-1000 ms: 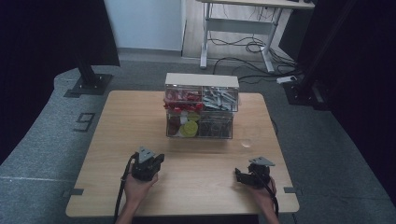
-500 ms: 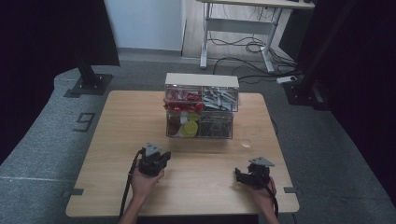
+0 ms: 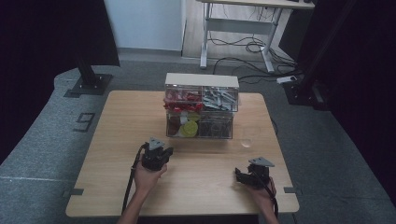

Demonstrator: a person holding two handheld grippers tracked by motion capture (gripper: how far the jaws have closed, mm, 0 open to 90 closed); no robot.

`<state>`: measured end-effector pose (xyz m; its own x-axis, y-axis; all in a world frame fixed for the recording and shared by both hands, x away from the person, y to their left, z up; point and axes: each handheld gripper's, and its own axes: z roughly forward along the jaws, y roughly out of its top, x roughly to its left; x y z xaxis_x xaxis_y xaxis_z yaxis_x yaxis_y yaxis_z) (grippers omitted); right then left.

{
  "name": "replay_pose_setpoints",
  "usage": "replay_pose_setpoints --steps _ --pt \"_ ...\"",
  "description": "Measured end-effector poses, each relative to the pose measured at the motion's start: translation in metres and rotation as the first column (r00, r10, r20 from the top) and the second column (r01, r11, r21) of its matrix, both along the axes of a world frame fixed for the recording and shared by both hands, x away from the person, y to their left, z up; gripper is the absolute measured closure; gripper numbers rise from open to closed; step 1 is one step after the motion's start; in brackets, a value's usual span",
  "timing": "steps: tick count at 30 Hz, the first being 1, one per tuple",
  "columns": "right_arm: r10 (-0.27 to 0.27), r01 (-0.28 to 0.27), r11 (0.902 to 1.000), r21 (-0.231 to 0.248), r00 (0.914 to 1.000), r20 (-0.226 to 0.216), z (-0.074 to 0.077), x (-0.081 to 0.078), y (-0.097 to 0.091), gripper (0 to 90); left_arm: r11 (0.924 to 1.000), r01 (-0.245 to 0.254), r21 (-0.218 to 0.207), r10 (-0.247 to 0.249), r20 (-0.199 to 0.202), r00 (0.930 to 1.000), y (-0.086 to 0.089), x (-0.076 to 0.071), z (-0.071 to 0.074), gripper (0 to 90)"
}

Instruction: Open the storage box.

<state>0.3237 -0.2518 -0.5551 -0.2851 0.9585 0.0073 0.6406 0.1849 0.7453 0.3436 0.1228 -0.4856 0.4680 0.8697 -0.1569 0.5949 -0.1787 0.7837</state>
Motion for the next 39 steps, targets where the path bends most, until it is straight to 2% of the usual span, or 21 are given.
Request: replay_pose_setpoints --steps 9,18,24,28,39 --pt "0.001 -0.001 1.0000 0.000 1.0000 0.000 0.000 0.000 0.000 17.3 0.9999 -0.005 0.014 0.005 -0.026 0.9996 -0.008 0.013 -0.008 90.0" --pt "-0.001 0.001 1.0000 0.003 1.0000 0.000 0.000 0.001 0.000 17.5 0.9998 -0.016 0.010 0.016 -0.029 0.9994 -0.017 0.026 -0.011 90.0" --pt "-0.002 0.002 1.0000 0.003 1.0000 0.000 0.000 0.001 0.000 17.5 0.9996 -0.014 0.023 0.014 -0.036 0.9993 -0.022 0.034 -0.012 90.0" --pt "-0.001 0.001 1.0000 0.003 1.0000 -0.001 0.000 0.001 0.000 17.4 0.9993 -0.013 0.034 0.014 -0.040 0.9991 -0.023 0.038 -0.013 90.0" --pt "-0.003 0.003 1.0000 0.003 1.0000 0.000 0.000 0.001 0.000 17.7 0.9990 -0.038 0.024 0.039 -0.041 0.9984 -0.022 0.051 -0.014 90.0"
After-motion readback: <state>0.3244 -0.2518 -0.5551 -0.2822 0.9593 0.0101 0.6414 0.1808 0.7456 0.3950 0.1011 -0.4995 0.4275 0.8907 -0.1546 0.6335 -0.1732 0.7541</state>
